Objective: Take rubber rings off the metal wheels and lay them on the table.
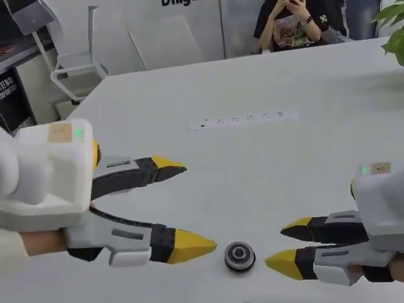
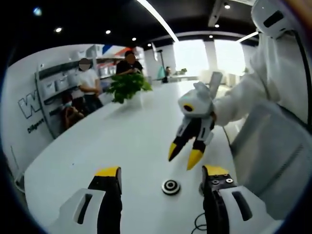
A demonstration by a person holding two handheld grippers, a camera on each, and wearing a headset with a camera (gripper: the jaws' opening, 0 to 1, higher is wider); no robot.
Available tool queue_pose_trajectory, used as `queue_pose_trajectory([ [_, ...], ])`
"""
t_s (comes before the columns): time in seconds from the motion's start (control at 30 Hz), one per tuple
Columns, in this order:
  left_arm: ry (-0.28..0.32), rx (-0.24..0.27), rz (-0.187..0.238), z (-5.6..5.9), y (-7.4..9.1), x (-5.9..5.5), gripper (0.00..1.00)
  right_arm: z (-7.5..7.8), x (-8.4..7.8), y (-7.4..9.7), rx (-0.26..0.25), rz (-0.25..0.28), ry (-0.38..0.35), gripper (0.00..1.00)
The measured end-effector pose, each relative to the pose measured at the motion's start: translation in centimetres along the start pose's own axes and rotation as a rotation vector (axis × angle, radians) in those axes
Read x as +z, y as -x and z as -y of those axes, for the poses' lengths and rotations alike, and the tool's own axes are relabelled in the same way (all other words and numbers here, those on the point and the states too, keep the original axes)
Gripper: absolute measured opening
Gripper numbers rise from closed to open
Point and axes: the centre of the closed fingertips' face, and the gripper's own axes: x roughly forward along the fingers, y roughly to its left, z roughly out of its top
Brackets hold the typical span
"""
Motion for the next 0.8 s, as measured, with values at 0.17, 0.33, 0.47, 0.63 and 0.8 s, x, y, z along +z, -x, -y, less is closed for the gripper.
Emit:
queue_pose_trajectory([
  [0.17, 0.035, -0.03, -0.019, 0.2, -1.9, -1.3, 0.57, -0.1, -0.3, -1.0, 0.019, -0.015, 0.012, 0.31],
  [0.33, 0.04, -0.036, -0.029, 0.4, -3.4, -2.2, 0.49, -0.1, -0.6, -1.8, 0.03, -0.035, 0.031, 0.29],
  [0.47, 0.029, -0.04, -0.042, 0.4, -4.3, -2.8, 0.43, 0.0, -0.8, -2.3, 0.037, -0.042, 0.042, 0.27],
  [0.63, 0.018, -0.063, -0.072, 0.7, -5.4, -4.1, 0.38, -0.2, -1.1, -2.9, 0.054, -0.052, 0.059, 0.25],
  [0.8, 0.034, -0.077, -0.095, 0.9, -6.3, -5.5, 0.32, 0.0, -1.3, -3.4, 0.057, -0.063, 0.07, 0.24],
])
